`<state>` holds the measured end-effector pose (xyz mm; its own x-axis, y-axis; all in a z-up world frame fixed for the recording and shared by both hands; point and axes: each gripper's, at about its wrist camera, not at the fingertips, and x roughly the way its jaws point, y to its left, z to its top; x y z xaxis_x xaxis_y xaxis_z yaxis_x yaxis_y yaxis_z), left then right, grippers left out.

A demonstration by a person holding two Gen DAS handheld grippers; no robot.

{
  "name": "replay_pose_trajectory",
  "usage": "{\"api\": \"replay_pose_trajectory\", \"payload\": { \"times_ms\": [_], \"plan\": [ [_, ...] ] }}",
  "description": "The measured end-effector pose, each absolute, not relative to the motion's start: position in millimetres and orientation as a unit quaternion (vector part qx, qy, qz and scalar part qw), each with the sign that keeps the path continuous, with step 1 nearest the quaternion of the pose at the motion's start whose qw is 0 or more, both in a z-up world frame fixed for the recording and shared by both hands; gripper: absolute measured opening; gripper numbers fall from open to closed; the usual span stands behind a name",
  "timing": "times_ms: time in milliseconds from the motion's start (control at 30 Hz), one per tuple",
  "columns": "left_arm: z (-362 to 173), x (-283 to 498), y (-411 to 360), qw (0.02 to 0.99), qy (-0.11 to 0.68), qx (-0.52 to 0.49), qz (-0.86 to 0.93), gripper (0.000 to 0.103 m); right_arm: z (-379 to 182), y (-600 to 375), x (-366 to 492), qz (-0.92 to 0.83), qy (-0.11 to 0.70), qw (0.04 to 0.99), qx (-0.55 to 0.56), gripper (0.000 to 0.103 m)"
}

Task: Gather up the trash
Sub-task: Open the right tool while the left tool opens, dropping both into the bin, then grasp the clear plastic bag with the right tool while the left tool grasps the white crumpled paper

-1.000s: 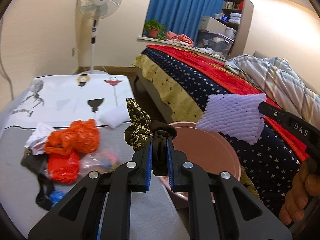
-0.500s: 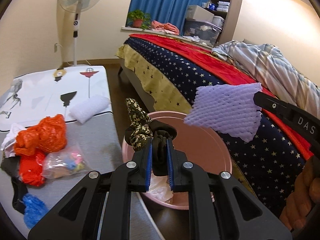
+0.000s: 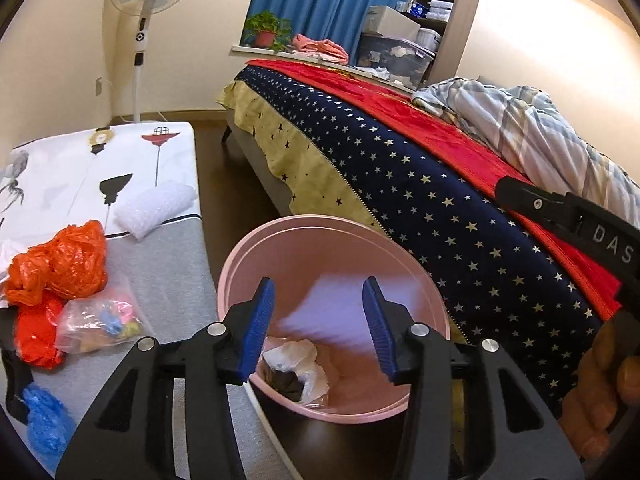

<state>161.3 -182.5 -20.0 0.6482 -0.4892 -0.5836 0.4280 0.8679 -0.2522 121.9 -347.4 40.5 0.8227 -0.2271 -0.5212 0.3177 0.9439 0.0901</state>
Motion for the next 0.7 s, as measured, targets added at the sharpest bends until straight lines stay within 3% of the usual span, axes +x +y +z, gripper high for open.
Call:
{"api": "replay_pose_trajectory", "payload": {
  "times_ms": [700],
  "plan": [
    [1.7, 143.3, -99.7, 0.933, 0.305, -0.055, -0.182, 0.045, 41.7, -294.2, 122.7, -0.047, 0.241, 0.967, 0.068, 0.044]
  ]
}}
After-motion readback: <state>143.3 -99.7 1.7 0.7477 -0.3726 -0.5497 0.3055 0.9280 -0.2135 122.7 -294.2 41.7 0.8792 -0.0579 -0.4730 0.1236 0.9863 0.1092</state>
